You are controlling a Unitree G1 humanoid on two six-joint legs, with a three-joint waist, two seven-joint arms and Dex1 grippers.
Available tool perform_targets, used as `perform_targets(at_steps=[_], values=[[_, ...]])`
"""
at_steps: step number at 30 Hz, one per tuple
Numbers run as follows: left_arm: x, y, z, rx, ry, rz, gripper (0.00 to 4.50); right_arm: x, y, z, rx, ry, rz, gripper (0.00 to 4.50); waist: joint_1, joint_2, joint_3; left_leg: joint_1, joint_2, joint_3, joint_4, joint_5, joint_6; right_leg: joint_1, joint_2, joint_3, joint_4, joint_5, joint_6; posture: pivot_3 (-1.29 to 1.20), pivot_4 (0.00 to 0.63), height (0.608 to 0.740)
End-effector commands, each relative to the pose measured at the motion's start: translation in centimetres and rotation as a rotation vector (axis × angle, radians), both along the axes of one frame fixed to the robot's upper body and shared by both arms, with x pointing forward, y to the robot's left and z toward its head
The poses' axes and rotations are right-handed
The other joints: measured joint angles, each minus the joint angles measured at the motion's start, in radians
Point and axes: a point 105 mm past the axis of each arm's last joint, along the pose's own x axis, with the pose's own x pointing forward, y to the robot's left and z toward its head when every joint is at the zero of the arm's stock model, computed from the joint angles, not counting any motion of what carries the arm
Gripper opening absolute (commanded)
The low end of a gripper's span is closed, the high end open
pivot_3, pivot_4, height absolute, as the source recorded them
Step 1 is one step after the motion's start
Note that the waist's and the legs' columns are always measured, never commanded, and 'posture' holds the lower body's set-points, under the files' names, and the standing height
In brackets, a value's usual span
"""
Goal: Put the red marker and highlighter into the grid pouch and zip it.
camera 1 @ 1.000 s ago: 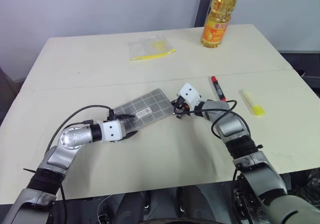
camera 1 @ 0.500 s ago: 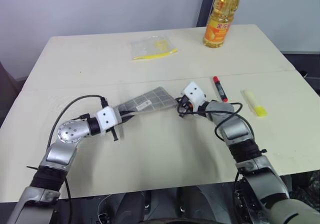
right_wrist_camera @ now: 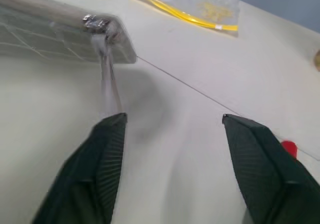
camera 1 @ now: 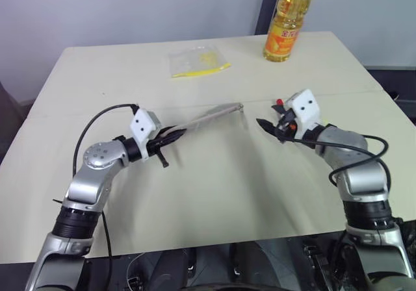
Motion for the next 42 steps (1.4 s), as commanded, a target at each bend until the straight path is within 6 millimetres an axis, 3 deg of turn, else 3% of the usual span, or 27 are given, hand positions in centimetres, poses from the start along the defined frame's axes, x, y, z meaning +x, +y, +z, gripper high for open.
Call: perform_targets(at_steps=[1,8,17,20,24,32,35,42], values=[[0.1,-0.4,1.3,-0.026,-0.037,-0.008,0.00,-0.7,1.1,1.3,0.068,-0.035,0.028,2.84,-0.003,0.000,0.000,0.000,0.000,0.000,0.000,0.000,0.000,0.000,0.000,0.000,0.000,0.000,0.000,0.00,0.150,0.740],[-0.2,-1.0,1.5,-0.034,-0.027,-0.037,0.00,0.9,2.5,0.6,0.151,-0.042,-0.083,2.84,-0.003,0.000,0.000,0.000,0.000,0.000,0.000,0.000,0.000,0.000,0.000,0.000,0.000,0.000,0.000,0.00,0.150,0.740],[-0.5,-1.4,1.5,-0.040,-0.013,-0.061,0.00,1.3,4.1,0.2,0.197,-0.029,-0.065,2.84,-0.002,0.000,0.000,0.000,0.000,0.000,-0.001,0.000,0.000,0.000,0.000,0.000,0.000,0.000,0.000,0.00,0.150,0.740],[-0.5,-1.5,1.5,-0.038,-0.014,-0.064,0.00,1.3,4.5,0.3,0.205,-0.028,-0.053,2.01,-0.002,0.000,0.000,0.000,0.000,0.000,-0.001,0.000,0.000,-0.001,0.000,0.000,0.000,0.000,0.000,0.00,0.150,0.740],[-0.4,-1.6,1.5,-0.041,-0.017,-0.063,0.00,1.2,4.7,0.3,0.210,-0.024,-0.044,0.02,-0.002,0.000,0.000,0.000,0.000,0.000,-0.001,0.000,0.000,0.000,0.000,0.000,0.000,0.000,0.000,0.00,0.150,0.740],[0.2,-2.3,1.1,-0.029,-0.023,-0.042,0.00,-0.1,6.6,0.5,0.109,-0.035,0.056,0.02,-0.002,0.000,0.000,0.000,0.000,0.000,0.000,0.000,0.000,0.000,0.000,0.000,0.000,0.000,0.000,0.00,0.150,0.740],[0.0,-3.2,0.7,-0.030,-0.021,-0.048,0.00,-1.7,9.2,0.6,0.010,-0.058,0.185,0.02,-0.002,-0.001,0.000,0.000,0.000,0.000,-0.001,0.000,0.000,-0.001,0.000,0.000,0.000,0.000,0.000,0.00,0.150,0.740],[-0.2,-4.5,-0.2,-0.004,-0.006,-0.065,0.00,-3.5,12.0,1.0,-0.053,-0.055,0.304,0.02,-0.001,-0.001,0.001,0.000,0.000,0.000,0.000,0.000,0.000,0.000,0.000,0.000,0.000,0.000,0.000,0.00,0.150,0.740]])
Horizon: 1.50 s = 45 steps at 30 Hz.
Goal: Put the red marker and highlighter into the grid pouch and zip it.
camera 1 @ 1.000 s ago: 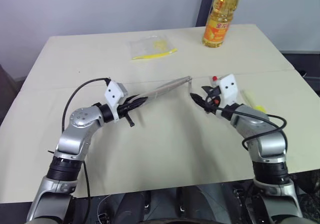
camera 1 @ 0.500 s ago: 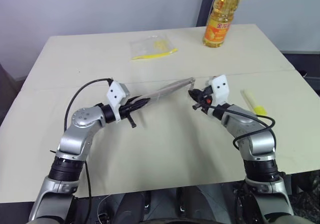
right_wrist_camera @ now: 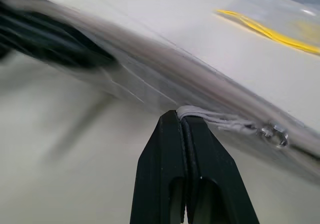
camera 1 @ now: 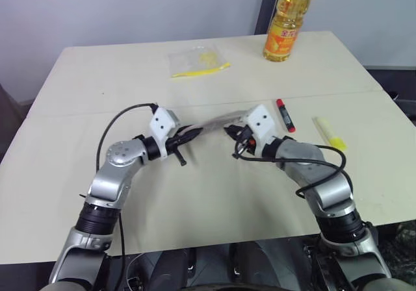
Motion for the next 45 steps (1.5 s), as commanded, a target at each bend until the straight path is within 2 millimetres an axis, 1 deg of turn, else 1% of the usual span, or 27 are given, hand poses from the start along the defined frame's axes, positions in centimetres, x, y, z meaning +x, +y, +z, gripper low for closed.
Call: perform_targets(at_steps=[1,3,6,13,16,20,22,23,24,27,29,32,33,35,37,40,45], values=[[-0.3,-1.1,0.4,0.018,-0.039,-0.032,0.00,-1.5,1.9,1.6,-0.027,-0.058,0.101,0.02,0.001,0.000,0.000,0.000,0.000,0.000,0.000,0.000,0.000,0.000,0.000,0.000,0.000,0.000,0.000,0.00,0.150,0.740],[-0.4,-1.6,0.2,0.033,-0.041,-0.048,0.00,-2.1,2.6,1.7,-0.043,-0.057,0.142,0.02,0.002,0.000,0.000,0.000,0.000,0.000,0.000,0.000,0.000,0.000,0.000,0.000,-0.001,0.000,0.000,0.00,0.150,0.740],[-0.1,-2.5,0.0,0.047,-0.046,-0.062,0.00,-3.9,3.7,1.6,-0.095,-0.054,0.242,0.02,0.004,-0.001,0.000,0.000,0.000,0.000,0.000,0.000,0.000,0.000,0.000,0.000,-0.001,0.000,-0.001,0.00,0.150,0.740],[0.8,-4.2,0.0,0.050,-0.059,-0.071,0.00,-4.5,3.5,1.3,-0.149,-0.031,0.271,0.02,0.019,-0.002,0.001,-0.001,0.000,0.000,0.000,0.000,0.000,0.000,0.000,-0.001,-0.001,-0.001,-0.003,0.00,0.150,0.740],[1.2,-4.9,0.0,0.037,-0.066,-0.064,0.00,-4.7,3.4,1.3,-0.162,-0.030,0.277,0.02,0.021,-0.002,0.001,-0.001,0.000,0.000,0.000,0.000,0.000,0.000,0.000,-0.001,-0.001,0.000,0.000,0.00,0.150,0.740],[1.4,-5.2,0.0,0.030,-0.075,-0.056,0.00,-4.7,2.7,1.4,-0.157,-0.028,0.245,0.02,0.022,-0.003,0.001,-0.004,0.000,0.000,0.001,0.000,0.000,-0.002,0.000,-0.001,-0.001,0.000,0.000,0.00,0.150,0.740],[1.6,-4.7,0.1,0.031,-0.085,-0.036,0.00,-4.0,1.1,1.7,-0.132,-0.013,0.175,0.02,0.023,-0.003,0.001,-0.004,0.000,-0.001,0.001,0.000,0.000,-0.003,0.000,-0.002,-0.002,0.000,0.000,0.00,0.150,0.740],[1.8,-4.4,0.2,0.034,-0.091,-0.022,0.00,-3.7,0.0,2.0,-0.111,0.002,0.130,0.56,0.023,-0.003,0.002,-0.005,0.000,-0.001,0.001,0.000,0.000,-0.003,0.000,-0.002,-0.002,0.000,0.000,0.00,0.150,0.740],[2.0,-4.0,0.2,0.038,-0.098,-0.006,0.00,-3.6,-1.2,2.3,-0.107,0.005,0.103,0.86,0.023,-0.003,0.002,-0.006,0.000,-0.001,0.001,0.000,0.000,-0.003,0.000,-0.002,-0.002,0.000,0.000,0.00,0.150,0.740],[2.5,-2.7,0.2,0.051,-0.113,0.043,0.00,-2.8,-4.9,2.6,-0.092,0.011,-0.037,2.36,0.023,-0.003,0.002,-0.007,0.000,-0.001,0.002,0.000,0.000,-0.004,0.000,-0.002,-0.002,0.000,0.000,0.00,0.150,0.740],[2.6,-2.4,0.1,0.054,-0.114,0.059,0.00,-2.5,-6.4,2.4,-0.092,0.021,-0.100,3.30,0.022,-0.003,0.002,-0.007,0.000,-0.001,0.002,0.000,0.000,-0.004,0.000,-0.003,-0.002,0.000,0.000,0.00,0.150,0.740],[2.9,-1.9,-0.3,0.065,-0.119,0.098,0.00,-0.8,-10.8,1.2,-0.104,0.058,-0.304,3.30,0.022,-0.003,0.002,-0.007,0.000,-0.001,0.001,0.000,0.000,-0.005,0.000,-0.003,-0.002,0.000,0.000,0.00,0.150,0.740],[3.0,-1.9,-0.4,0.066,-0.119,0.105,0.00,-0.5,-11.7,1.0,-0.099,0.066,-0.350,3.30,0.022,-0.003,0.002,-0.007,0.000,-0.001,0.001,0.000,0.000,-0.005,0.000,-0.003,-0.002,0.000,0.000,0.00,0.150,0.740],[3.0,-2.0,-0.7,0.065,-0.122,0.117,0.00,1.4,-15.1,0.0,-0.038,0.088,-0.543,3.30,0.021,-0.003,0.002,-0.007,0.000,-0.001,0.002,0.000,0.000,-0.004,0.000,-0.003,-0.002,0.000,0.000,0.00,0.150,0.740],[3.0,-2.3,-0.8,0.056,-0.124,0.124,0.00,2.7,-17.3,-1.1,0.000,0.104,-0.668,3.30,0.022,-0.003,0.002,-0.007,0.000,-0.001,0.002,0.000,0.000,-0.004,0.000,-0.003,-0.002,0.000,0.001,0.00,0.150,0.740],[3.1,-2.6,-0.8,0.043,-0.124,0.130,0.00,4.0,-18.4,-2.1,0.030,0.101,-0.730,3.30,0.022,-0.003,0.002,-0.007,0.000,-0.001,0.002,0.000,0.000,-0.005,0.000,-0.003,-0.001,0.000,0.001,0.00,0.150,0.740],[3.1,-2.8,-0.6,0.030,-0.126,0.133,0.00,5.6,-18.8,-3.1,0.099,0.116,-0.776,3.30,0.020,-0.003,0.002,-0.007,0.000,-0.001,0.001,0.000,0.000,-0.005,0.001,-0.003,0.000,0.000,0.001,0.00,0.150,0.740]])
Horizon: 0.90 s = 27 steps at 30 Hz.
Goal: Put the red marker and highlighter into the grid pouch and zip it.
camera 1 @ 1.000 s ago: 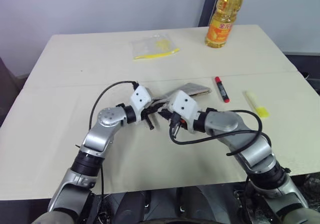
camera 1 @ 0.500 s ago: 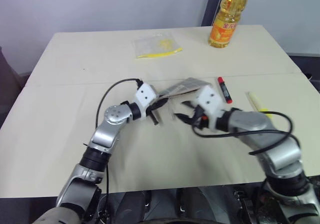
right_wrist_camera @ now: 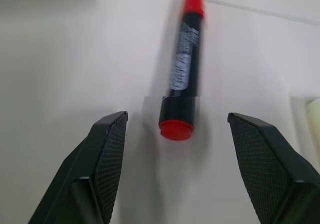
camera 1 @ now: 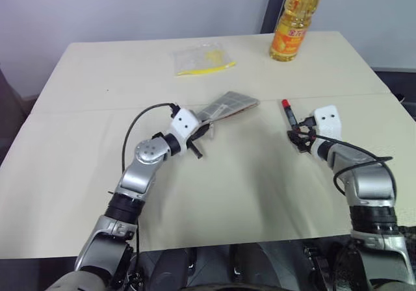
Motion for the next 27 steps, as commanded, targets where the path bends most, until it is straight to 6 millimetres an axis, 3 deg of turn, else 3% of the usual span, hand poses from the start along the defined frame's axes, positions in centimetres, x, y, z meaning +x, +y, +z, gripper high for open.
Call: perform_targets(at_steps=[1,2,5,9,14,21,27], values=[[-0.1,-0.1,0.8,-0.020,-0.034,-0.001,0.00,1.3,-0.5,1.3,0.053,-0.080,-0.041,3.30,0.000,0.000,0.000,0.000,0.000,0.000,0.000,0.000,0.000,0.000,0.000,0.000,0.000,0.000,0.000,0.00,0.150,0.740],[-0.1,0.0,0.9,-0.021,-0.034,-0.001,0.00,1.5,-0.6,1.2,0.074,-0.085,-0.053,3.30,0.000,0.000,0.000,0.000,0.000,0.000,0.001,0.000,0.000,0.000,0.001,0.000,0.000,0.000,0.000,0.00,0.150,0.740],[-0.1,0.2,0.8,-0.023,-0.031,0.006,0.00,1.8,-0.8,1.3,0.109,-0.102,-0.075,2.48,0.002,0.000,0.000,0.000,0.000,0.000,0.001,0.000,0.000,0.001,0.001,0.000,0.001,0.000,0.000,0.00,0.150,0.740],[0.0,0.4,0.7,-0.026,-0.024,0.012,0.00,1.6,-0.7,1.8,0.114,-0.122,-0.062,0.48,0.001,0.000,0.000,0.000,0.000,0.000,0.001,0.000,0.000,0.001,0.001,0.000,0.001,0.000,0.000,0.00,0.150,0.740],[0.2,0.5,0.9,-0.043,-0.017,0.013,0.00,-0.4,0.3,3.7,-0.056,-0.146,0.103,0.41,0.002,0.000,0.000,0.000,0.000,0.000,0.001,0.000,0.000,0.000,0.001,0.000,0.001,0.000,0.000,0.00,0.150,0.740],[0.7,0.4,1.6,-0.066,-0.023,0.000,0.00,-6.4,2.9,6.0,-0.152,-0.154,0.424,0.41,0.002,0.000,0.000,0.000,0.000,-0.001,0.002,0.000,0.000,0.001,0.001,0.000,0.000,0.000,0.000,0.00,0.150,0.740],[0.6,0.0,1.8,-0.066,-0.026,-0.028,0.00,-6.8,4.3,6.7,-0.149,-0.166,0.464,0.41,0.003,0.000,0.000,0.000,0.001,-0.002,0.006,0.000,0.000,0.003,0.001,-0.001,0.001,0.000,0.000,0.00,0.150,0.740]])
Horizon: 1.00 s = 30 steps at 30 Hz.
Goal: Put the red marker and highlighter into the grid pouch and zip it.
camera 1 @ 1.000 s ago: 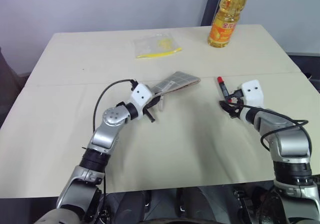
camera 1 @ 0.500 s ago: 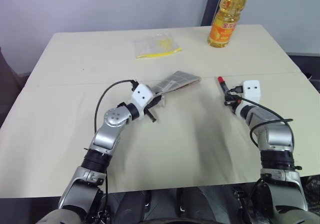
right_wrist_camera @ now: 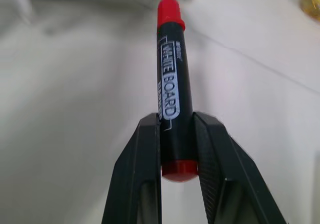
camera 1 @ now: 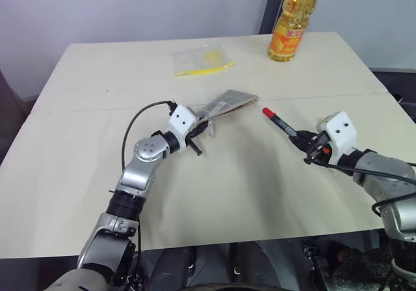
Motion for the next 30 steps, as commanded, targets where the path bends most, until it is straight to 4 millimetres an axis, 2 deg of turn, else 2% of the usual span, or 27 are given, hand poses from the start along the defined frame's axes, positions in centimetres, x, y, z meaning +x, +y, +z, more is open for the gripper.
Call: perform_targets(at_steps=[1,11,20,22,26,30], values=[[0.0,-0.3,1.5,-0.029,-0.044,-0.028,0.00,0.2,0.6,1.9,-0.018,-0.068,0.015,0.41,0.000,0.000,0.000,0.000,0.000,0.000,0.001,0.000,0.000,0.000,0.000,0.000,0.000,0.000,0.000,0.00,0.150,0.740],[-0.6,-0.6,1.8,-0.017,-0.060,-0.060,0.00,1.1,1.5,1.2,-0.044,-0.053,0.045,0.41,0.001,0.000,0.000,-0.004,0.000,0.000,0.004,-0.001,0.001,-0.001,-0.001,0.000,-0.001,0.000,0.000,0.00,0.150,0.740],[-1.5,-1.0,1.6,0.017,-0.068,-0.116,0.00,1.0,2.4,0.7,-0.105,-0.037,0.099,0.41,0.001,0.000,0.000,-0.005,0.000,-0.001,0.006,-0.001,0.002,-0.002,-0.001,0.000,0.000,0.000,0.000,0.00,0.150,0.740],[-1.9,-1.1,1.2,0.046,-0.072,-0.144,0.00,0.8,2.7,0.7,-0.148,-0.034,0.128,0.41,0.001,0.000,0.000,-0.005,0.000,-0.001,0.006,-0.001,0.002,-0.002,-0.001,0.000,0.000,0.000,0.000,0.00,0.150,0.740],[-2.7,-1.3,0.6,0.105,-0.081,-0.199,0.00,-0.1,3.4,0.0,-0.339,-0.017,0.232,0.41,0.001,0.000,0.000,-0.006,0.000,-0.001,0.007,-0.001,0.002,-0.002,-0.001,0.000,0.000,0.000,-0.001,0.00,0.150,0.740],[-4.2,-2.1,0.0,0.150,-0.089,-0.304,0.00,-1.2,5.4,-0.6,-0.468,-0.009,0.381,0.41,0.000,0.000,0.000,-0.006,0.000,-0.001,0.007,-0.002,0.002,-0.003,-0.002,0.000,-0.001,-0.002,-0.003,0.00,0.150,0.740]])
